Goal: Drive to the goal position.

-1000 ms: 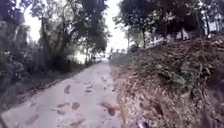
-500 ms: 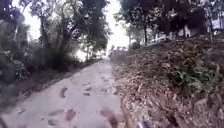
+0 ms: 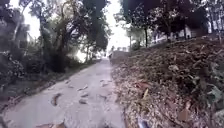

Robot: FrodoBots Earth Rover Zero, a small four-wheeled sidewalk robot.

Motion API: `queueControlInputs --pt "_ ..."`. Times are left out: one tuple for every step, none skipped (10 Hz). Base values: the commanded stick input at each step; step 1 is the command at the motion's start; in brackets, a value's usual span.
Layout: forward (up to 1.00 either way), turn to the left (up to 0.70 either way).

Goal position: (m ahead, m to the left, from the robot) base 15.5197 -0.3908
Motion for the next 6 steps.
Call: queueControlInputs --pt "0.50 0.00" --pt "0.50 0.00" --pt "0.50 0.14" --pt "0.50 0.32" --pt "0.50 0.49" --pt "0.50 0.33"
